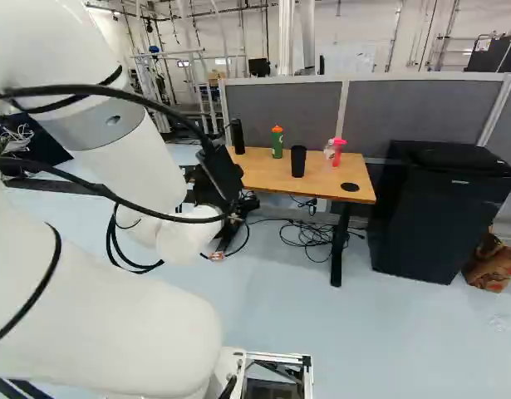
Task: Pick up the green bottle from the table
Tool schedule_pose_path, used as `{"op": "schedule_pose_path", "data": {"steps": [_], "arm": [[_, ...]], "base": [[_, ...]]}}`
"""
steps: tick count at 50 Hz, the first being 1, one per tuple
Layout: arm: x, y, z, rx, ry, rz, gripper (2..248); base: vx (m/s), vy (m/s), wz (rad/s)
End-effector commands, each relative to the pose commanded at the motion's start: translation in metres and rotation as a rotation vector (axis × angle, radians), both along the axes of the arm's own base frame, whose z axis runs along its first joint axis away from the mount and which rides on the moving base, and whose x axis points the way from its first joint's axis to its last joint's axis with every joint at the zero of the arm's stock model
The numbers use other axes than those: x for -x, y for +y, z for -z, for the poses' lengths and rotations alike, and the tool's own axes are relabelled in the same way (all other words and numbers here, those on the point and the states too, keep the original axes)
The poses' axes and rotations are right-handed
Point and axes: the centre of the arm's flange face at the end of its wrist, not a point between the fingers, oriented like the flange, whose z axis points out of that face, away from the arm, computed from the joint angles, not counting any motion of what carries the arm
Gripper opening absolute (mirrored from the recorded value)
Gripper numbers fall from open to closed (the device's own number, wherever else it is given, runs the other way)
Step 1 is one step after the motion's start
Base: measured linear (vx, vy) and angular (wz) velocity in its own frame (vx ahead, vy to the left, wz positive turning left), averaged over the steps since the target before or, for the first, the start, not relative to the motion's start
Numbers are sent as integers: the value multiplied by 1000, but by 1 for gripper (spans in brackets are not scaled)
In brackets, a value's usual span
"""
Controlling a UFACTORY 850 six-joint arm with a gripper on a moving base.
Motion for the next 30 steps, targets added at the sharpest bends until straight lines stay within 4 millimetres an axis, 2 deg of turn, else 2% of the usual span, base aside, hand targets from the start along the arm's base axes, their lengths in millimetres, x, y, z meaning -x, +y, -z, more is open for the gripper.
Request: {"op": "schedule_pose_path", "data": {"steps": [17,30], "arm": [[0,0,0,0,0,0,247],[0,0,0,0,0,0,247]], "base": [[64,6,-24],[203,84,-36]]}}
